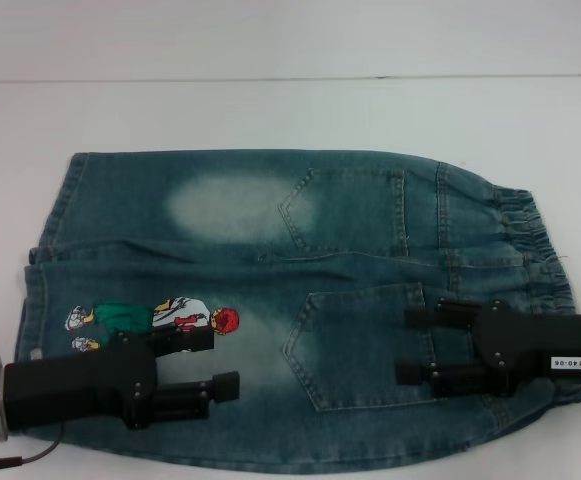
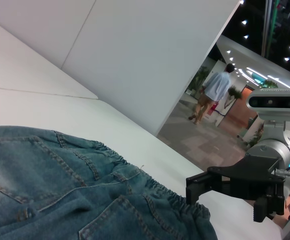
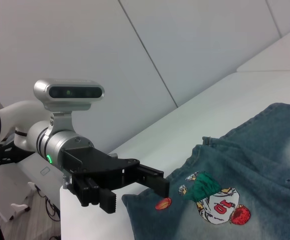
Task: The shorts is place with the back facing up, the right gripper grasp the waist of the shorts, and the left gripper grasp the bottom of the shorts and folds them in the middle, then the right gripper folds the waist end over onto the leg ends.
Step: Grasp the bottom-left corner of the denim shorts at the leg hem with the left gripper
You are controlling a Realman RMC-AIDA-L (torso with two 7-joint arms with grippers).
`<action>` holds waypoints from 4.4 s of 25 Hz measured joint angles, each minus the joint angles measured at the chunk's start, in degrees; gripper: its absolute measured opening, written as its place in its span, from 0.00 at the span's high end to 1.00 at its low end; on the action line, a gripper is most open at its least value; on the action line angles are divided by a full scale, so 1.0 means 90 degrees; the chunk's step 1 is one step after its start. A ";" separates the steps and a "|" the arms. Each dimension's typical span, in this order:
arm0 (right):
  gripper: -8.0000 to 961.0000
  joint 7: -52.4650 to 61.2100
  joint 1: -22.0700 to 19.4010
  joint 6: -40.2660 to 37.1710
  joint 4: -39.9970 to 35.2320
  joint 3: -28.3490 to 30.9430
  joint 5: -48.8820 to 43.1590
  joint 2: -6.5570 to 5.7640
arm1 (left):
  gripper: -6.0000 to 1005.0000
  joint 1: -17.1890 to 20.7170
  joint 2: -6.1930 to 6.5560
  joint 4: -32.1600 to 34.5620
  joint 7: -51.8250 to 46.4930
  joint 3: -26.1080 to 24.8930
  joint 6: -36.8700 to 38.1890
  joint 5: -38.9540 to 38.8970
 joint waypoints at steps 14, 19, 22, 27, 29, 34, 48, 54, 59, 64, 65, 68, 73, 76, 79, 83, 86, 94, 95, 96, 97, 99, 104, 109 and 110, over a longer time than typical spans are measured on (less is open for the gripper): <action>0.02 -0.0042 0.0036 0.0020 -0.0001 -0.0006 0.0011 0.0049 | 0.13 0.0050 0.0019 0.0030 -0.0004 -0.0009 -0.0006 0.0016; 0.02 -0.0053 -0.0004 0.0023 -0.0001 0.0007 0.0036 0.0052 | 0.13 0.0057 0.0053 0.0093 -0.0066 -0.0013 -0.0044 0.0049; 0.02 -0.0044 -0.0032 0.0009 -0.0001 0.0036 0.0044 0.0053 | 0.13 0.0066 0.0132 0.0277 -0.0291 -0.0026 -0.0085 0.0057; 0.02 -0.0036 -0.0058 -0.0022 -0.0001 0.0057 0.0049 0.0057 | 0.13 0.0046 0.0362 0.0663 -0.0910 -0.0321 -0.0196 0.0147; 0.02 -0.0037 -0.0060 -0.0022 -0.0001 0.0069 0.0049 0.0062 | 0.13 0.0020 0.0440 0.0793 -0.1054 -0.0527 -0.0196 0.0307; 0.02 -0.0017 -0.0067 -0.0024 0.0000 0.0091 0.0050 0.0072 | 0.13 0.0009 0.0533 0.1142 -0.1346 -0.0730 -0.0148 0.0906; 0.02 -0.0010 0.0036 0.0014 0.0000 0.0184 0.0059 0.0081 | 0.13 0.0001 0.0702 0.1982 -0.1974 -0.0858 0.0173 0.2193; 0.02 -0.0015 0.0046 0.0057 0.0000 0.0208 0.0063 0.0083 | 0.13 -0.0025 0.0751 0.2169 -0.2098 -0.0978 0.0254 0.2459; 0.02 -0.0036 0.0061 0.0068 0.0000 0.0236 0.0068 0.0082 | 0.13 -0.0022 0.0763 0.2227 -0.2134 -0.1110 0.0273 0.2726; 0.02 -0.0052 0.0070 0.0068 0.0000 0.0284 0.0069 0.0069 | 0.13 0.0042 0.0759 0.2451 -0.2251 -0.1243 0.0452 0.3008; 0.02 -0.0054 0.0073 0.0068 0.0000 0.0295 0.0069 0.0065 | 0.13 0.0054 0.0758 0.2509 -0.2289 -0.1265 0.0514 0.3033; 0.02 -0.0056 0.0079 0.0068 -0.0022 0.0320 0.0069 0.0062 | 0.13 0.0099 0.0754 0.2760 -0.2404 -0.1316 0.0727 0.3071; 0.02 -0.0074 0.0071 0.0067 -0.0044 0.0334 0.0069 0.0080 | 0.13 0.0140 0.0679 0.2886 -0.2461 -0.1331 0.0835 0.3096; 0.02 -0.0076 0.0061 0.0067 -0.0046 0.0333 0.0069 0.0082 | 0.13 0.0143 0.0612 0.2852 -0.2458 -0.1314 0.0796 0.3112; 0.02 -0.0076 0.0048 0.0061 -0.0049 0.0333 0.0068 0.0082 | 0.13 0.0143 0.0549 0.2849 -0.2441 -0.1292 0.0766 0.3121; 0.02 -0.0078 0.0027 0.0036 -0.0050 0.0332 0.0068 0.0083 | 0.13 0.0138 0.0483 0.2819 -0.2430 -0.1271 0.0669 0.3126; 0.02 -0.0078 0.0016 0.0022 -0.0050 0.0336 0.0068 0.0083 | 0.13 0.0143 0.0466 0.2745 -0.2401 -0.1256 0.0560 0.3126; 0.02 -0.0079 0.0010 -0.0003 -0.0050 0.0342 0.0068 0.0082 | 0.13 0.0136 0.0441 0.2621 -0.2365 -0.1254 0.0287 0.3114; 0.02 -0.0079 0.0008 -0.0012 -0.0049 0.0342 0.0068 0.0082 | 0.13 0.0135 0.0429 0.2625 -0.2364 -0.1256 0.0251 0.3106; 0.02 -0.0079 0.0005 -0.0020 -0.0049 0.0342 0.0068 0.0082 | 0.13 0.0134 0.0414 0.2636 -0.2364 -0.1256 0.0219 0.3102; 0.02 -0.0079 0.0003 -0.0024 -0.0049 0.0342 0.0068 0.0083 | 0.13 0.0132 0.0397 0.2651 -0.2363 -0.1258 0.0177 0.3103; 0.02 -0.0079 0.0001 -0.0041 -0.0049 0.0362 0.0068 0.0082 | 0.13 0.0127 0.0376 0.2675 -0.2362 -0.1258 0.0120 0.3121; 0.02 -0.0079 0.0001 -0.0086 -0.0049 0.0453 0.0068 0.0074 | 0.14 0.0139 0.0366 0.2859 -0.2365 -0.1274 0.0121 0.3123; 0.02 -0.0079 -0.0001 -0.0104 -0.0049 0.0491 0.0068 0.0072 | 0.14 0.0177 0.0390 0.3099 -0.2399 -0.1302 0.0375 0.3138; 0.02 -0.0079 -0.0003 -0.0104 -0.0049 0.0493 0.0068 0.0072 | 0.14 0.0185 0.0391 0.3126 -0.2403 -0.1302 0.0399 0.3142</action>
